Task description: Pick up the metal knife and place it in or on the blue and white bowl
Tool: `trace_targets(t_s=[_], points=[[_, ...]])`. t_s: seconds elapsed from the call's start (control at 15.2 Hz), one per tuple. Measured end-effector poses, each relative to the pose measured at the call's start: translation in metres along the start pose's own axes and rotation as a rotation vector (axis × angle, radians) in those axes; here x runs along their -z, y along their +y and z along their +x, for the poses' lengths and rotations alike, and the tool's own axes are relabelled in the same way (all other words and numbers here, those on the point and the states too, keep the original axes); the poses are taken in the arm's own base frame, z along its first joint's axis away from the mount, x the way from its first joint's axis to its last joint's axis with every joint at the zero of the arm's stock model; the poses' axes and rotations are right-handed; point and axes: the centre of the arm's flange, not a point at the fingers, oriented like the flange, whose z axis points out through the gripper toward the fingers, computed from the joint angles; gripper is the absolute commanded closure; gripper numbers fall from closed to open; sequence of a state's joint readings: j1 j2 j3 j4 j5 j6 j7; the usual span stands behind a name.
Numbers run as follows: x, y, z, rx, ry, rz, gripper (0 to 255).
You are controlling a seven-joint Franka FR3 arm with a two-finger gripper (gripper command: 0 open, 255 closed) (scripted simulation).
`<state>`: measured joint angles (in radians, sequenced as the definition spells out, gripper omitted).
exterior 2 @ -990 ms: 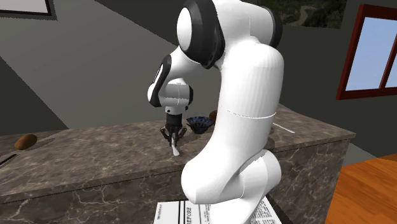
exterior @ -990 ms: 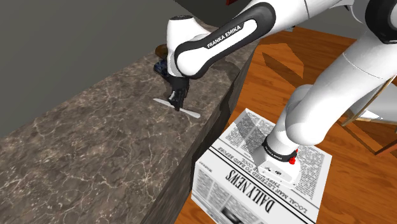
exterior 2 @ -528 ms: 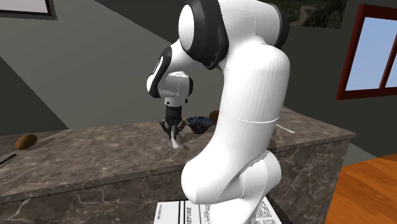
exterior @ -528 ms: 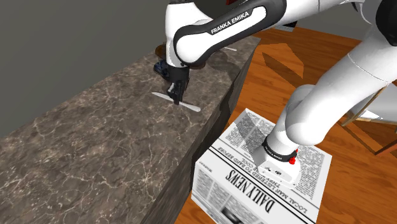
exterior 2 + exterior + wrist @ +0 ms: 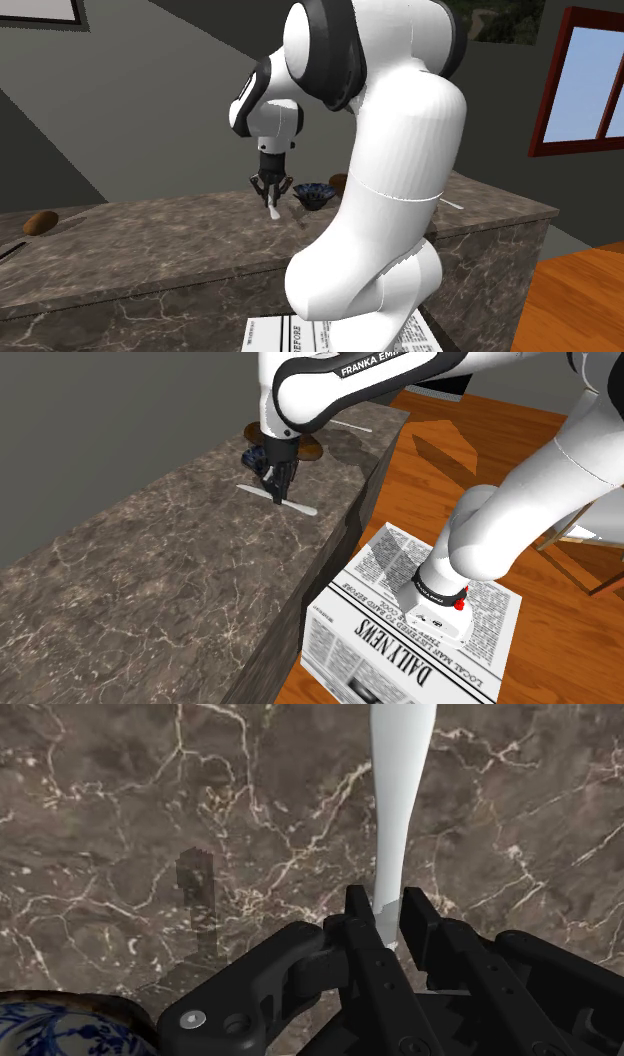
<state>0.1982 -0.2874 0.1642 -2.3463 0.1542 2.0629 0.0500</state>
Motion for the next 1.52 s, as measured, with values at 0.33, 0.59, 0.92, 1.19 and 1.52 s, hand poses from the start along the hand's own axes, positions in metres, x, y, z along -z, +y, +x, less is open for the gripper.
trace_targets(t_s=[0.33,0.59,0.92,1.19,1.52], points=[[0.025,-0.002,-0.001,0.0,0.0,0.0,255],[0.045,0.0,0.005,0.0,0.0,0.0,255],[0.053,0.05,0.04,-0.001,-0.001,0.001,255],[0.063,0.089,0.072,-0.001,0.0,0.0,255],[0.073,0.14,0.108,-0.001,-0.001,0.0,255]])
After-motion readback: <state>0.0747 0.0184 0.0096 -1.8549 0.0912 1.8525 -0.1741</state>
